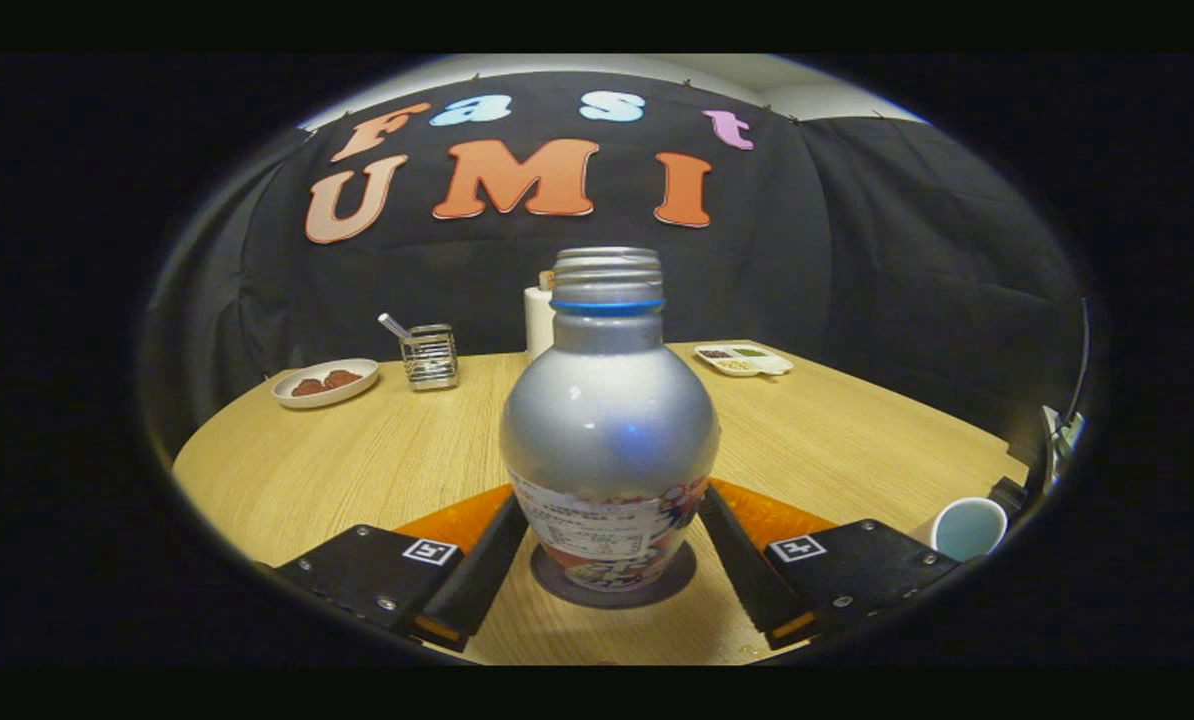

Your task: Take the bottle from table, then pour the juice into the cup, finally place the bottle on the coaster

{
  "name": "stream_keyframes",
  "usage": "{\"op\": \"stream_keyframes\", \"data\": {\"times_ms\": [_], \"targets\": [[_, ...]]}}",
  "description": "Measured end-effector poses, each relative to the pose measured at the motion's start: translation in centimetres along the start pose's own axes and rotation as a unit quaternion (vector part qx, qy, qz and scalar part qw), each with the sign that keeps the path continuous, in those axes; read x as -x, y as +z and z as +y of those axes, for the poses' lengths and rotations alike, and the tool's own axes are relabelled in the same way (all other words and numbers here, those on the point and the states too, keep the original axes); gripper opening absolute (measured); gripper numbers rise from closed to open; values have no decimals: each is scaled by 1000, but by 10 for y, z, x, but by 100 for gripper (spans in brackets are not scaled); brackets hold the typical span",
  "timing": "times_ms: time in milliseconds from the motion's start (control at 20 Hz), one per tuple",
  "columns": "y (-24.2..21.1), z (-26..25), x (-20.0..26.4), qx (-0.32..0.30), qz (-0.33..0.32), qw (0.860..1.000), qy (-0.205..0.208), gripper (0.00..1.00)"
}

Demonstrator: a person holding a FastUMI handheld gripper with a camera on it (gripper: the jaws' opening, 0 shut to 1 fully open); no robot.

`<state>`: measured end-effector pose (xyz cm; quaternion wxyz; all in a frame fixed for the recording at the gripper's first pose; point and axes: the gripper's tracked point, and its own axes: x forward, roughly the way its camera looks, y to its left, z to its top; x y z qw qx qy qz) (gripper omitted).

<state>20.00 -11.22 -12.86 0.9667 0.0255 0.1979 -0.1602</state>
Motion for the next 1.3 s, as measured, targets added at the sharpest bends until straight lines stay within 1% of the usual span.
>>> {"op": "stream_keyframes", "data": {"times_ms": [200,400,500,600,800,950,1150,1300], "targets": [[4,-6,21,-28,-6,1000,2,97],[5,-16,52,-46,-9,999,-12,97],[4,-10,74,-61,-19,998,10,97],[8,-4,95,-71,-43,996,29,97],[11,6,134,-49,-70,995,41,97],[21,28,163,-72,-94,990,73,97],[11,51,183,-70,-93,989,96,97],[11,72,200,-57,-104,985,126,97]]}}
